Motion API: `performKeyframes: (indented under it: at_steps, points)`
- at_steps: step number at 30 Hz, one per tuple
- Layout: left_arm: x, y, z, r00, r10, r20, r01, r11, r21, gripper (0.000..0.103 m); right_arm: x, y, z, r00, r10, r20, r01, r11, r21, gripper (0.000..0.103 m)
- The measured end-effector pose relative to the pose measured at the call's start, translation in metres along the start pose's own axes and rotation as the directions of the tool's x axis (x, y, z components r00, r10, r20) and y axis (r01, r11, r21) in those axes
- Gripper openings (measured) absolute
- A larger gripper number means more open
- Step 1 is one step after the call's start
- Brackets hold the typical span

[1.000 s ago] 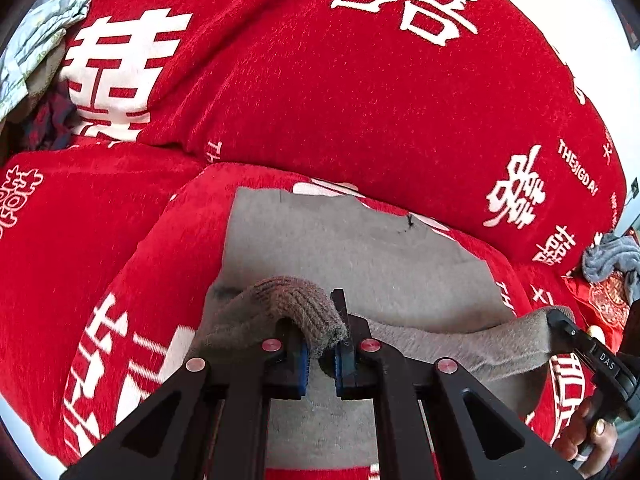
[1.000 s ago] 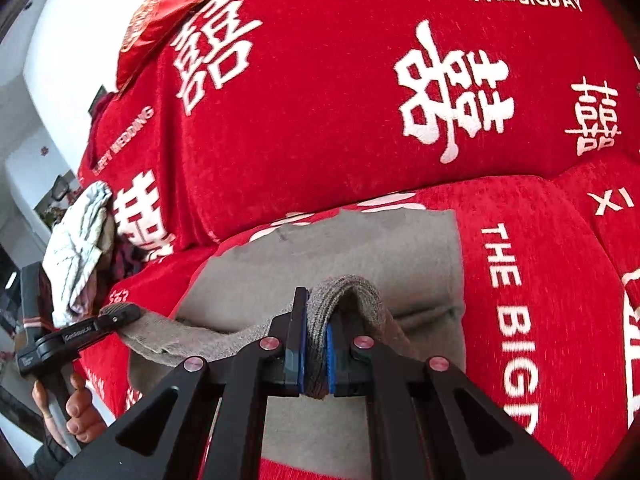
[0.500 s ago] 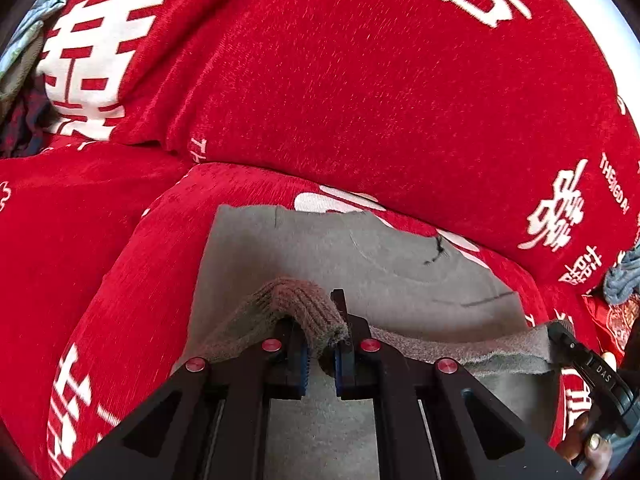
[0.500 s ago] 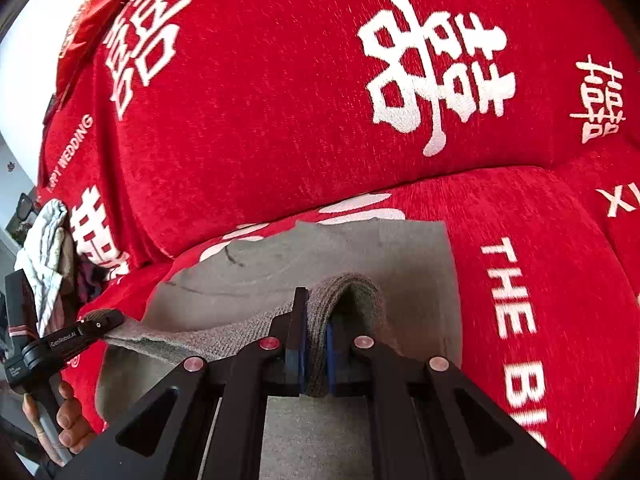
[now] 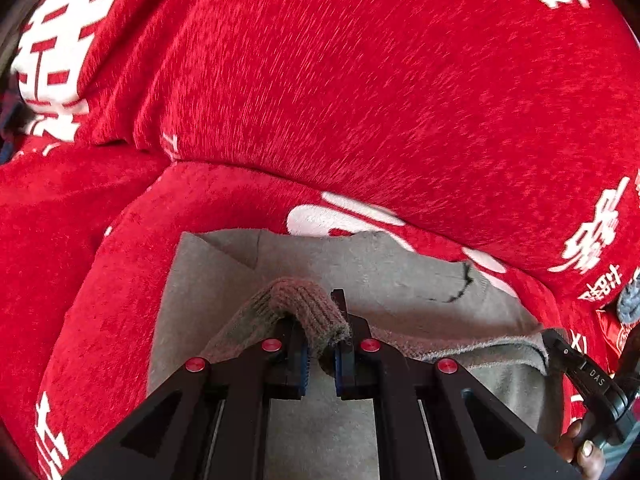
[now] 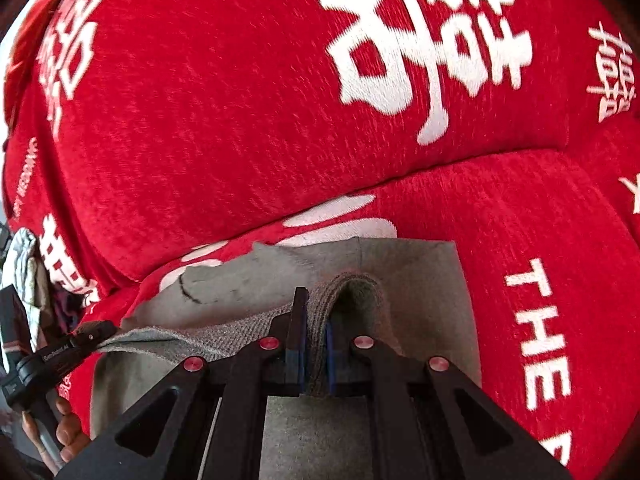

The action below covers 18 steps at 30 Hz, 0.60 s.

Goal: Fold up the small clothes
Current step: 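Open both grippers and release the hem near the collar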

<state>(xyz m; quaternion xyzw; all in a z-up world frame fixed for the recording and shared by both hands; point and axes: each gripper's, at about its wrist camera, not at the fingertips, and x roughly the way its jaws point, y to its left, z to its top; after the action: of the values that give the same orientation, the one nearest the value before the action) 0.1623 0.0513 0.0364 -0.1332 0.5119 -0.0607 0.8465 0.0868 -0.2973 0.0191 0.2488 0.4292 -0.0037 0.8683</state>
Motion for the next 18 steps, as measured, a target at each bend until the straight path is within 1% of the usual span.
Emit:
performKeyframes:
  at_steps: [3, 5, 7, 8, 9, 10, 11, 12, 13, 14, 16, 17, 18]
  points:
    - [0.017, 0.007, 0.004, 0.999, 0.011, -0.042, -0.013, 0.999, -0.039, 0.011, 0.013, -0.004, 0.004, 1.0, 0.001, -0.02, 0.0, 1.0, 0.017, 0.008]
    - [0.026, 0.012, 0.003, 0.998, -0.001, -0.07, -0.003, 0.998, -0.058, 0.011, 0.021, -0.008, 0.003, 0.999, 0.003, -0.034, -0.002, 0.999, 0.036, 0.009]
    - [0.033, 0.017, 0.002, 0.995, -0.033, -0.095, 0.026, 0.997, -0.072, 0.026, 0.027, -0.01, 0.002, 0.999, 0.0, -0.045, 0.002, 0.999, 0.044, 0.011]
    - [0.033, 0.018, 0.003, 0.994, -0.065, -0.091, 0.058, 0.995, -0.078, 0.03, 0.028, -0.012, 0.001, 0.999, 0.0, -0.046, 0.002, 0.999, 0.047, 0.011]
    - [0.031, 0.019, 0.003, 0.993, -0.078, -0.086, 0.071, 0.994, -0.081, 0.037, 0.029, -0.013, 0.001, 0.999, 0.006, -0.045, -0.004, 0.999, 0.054, 0.011]
    - [0.029, 0.019, 0.005, 0.993, -0.086, -0.08, 0.079, 0.993, -0.084, 0.059, 0.027, -0.015, 0.001, 0.999, 0.016, -0.038, -0.014, 0.998, 0.065, 0.012]
    - [0.025, 0.019, 0.006, 0.994, -0.089, -0.068, 0.083, 0.993, -0.09, 0.075, 0.024, -0.016, 0.002, 0.999, 0.021, -0.029, -0.018, 0.997, 0.072, 0.014]
    - [0.018, 0.021, 0.008, 0.996, -0.078, -0.044, 0.073, 0.992, -0.103, 0.1, 0.021, -0.016, 0.002, 1.0, 0.019, -0.019, -0.018, 0.997, 0.075, 0.017]
    - [0.011, 0.023, 0.009, 0.998, -0.068, -0.002, 0.067, 0.991, -0.12, 0.102, 0.017, -0.016, 0.002, 1.0, 0.015, -0.005, -0.014, 0.997, 0.078, 0.025]
    - [0.002, 0.025, 0.009, 0.998, -0.049, 0.036, 0.054, 0.989, -0.136, 0.102, 0.012, -0.016, 0.002, 1.0, 0.001, 0.015, -0.002, 0.997, 0.078, 0.044]
    - [-0.001, 0.028, 0.011, 0.996, -0.081, 0.024, 0.084, 0.986, -0.143, 0.102, -0.001, -0.011, 0.002, 0.997, -0.04, 0.064, 0.037, 0.998, 0.057, 0.064]
    - [-0.003, 0.029, 0.009, 0.996, -0.09, 0.022, 0.093, 0.985, -0.148, 0.102, -0.008, -0.007, 0.002, 0.994, -0.054, 0.095, 0.05, 0.998, 0.041, 0.066]
    - [-0.003, 0.028, 0.006, 0.997, -0.075, 0.021, 0.078, 0.987, -0.138, 0.102, -0.016, -0.002, 0.001, 0.989, -0.064, 0.131, 0.063, 0.998, 0.016, 0.066]
